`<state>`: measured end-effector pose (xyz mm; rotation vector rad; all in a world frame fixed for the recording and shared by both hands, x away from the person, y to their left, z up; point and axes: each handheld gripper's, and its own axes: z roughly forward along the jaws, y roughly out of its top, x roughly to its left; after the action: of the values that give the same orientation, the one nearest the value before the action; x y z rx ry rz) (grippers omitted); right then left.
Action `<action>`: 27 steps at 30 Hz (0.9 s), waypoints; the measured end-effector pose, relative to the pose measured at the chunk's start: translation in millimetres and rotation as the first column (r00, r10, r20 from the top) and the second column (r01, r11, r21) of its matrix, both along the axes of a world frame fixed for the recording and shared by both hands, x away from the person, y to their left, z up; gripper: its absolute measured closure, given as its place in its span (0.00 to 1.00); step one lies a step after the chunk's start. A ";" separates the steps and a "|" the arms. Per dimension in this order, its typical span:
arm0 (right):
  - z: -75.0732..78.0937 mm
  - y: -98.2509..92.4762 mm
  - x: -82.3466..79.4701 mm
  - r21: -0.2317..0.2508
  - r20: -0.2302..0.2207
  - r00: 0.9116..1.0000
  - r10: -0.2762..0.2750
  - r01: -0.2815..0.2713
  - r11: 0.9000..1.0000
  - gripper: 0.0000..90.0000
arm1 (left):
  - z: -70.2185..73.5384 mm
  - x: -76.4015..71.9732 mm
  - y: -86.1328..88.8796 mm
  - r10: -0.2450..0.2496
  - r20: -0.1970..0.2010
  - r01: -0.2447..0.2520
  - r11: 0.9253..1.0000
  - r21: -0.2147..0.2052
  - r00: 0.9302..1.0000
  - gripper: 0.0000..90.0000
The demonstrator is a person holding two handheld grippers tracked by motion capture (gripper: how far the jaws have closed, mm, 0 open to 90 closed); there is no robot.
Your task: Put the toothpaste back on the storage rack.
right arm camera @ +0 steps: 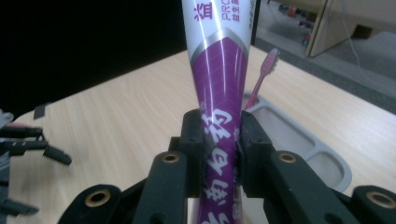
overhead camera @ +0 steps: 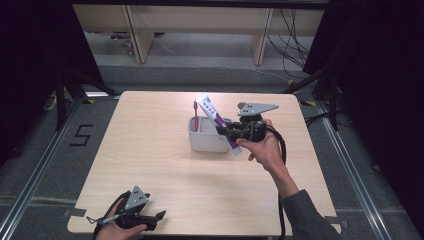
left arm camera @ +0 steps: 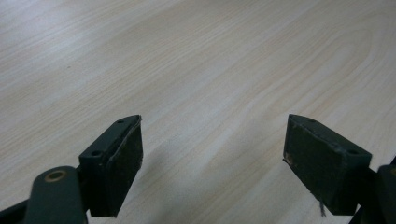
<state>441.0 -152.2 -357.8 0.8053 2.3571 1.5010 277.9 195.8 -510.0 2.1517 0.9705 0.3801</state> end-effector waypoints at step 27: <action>-17.2 17.3 60.5 0.199 0.016 0.985 -0.174 0.167 0.966 0.84 | -1.7 -0.6 -2.8 -0.003 -0.005 0.003 1.000 -0.004 1.000 0.21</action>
<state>501.5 -134.9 -375.1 0.9933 2.0789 1.6766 277.3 193.0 -511.7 2.1509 0.9700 0.3706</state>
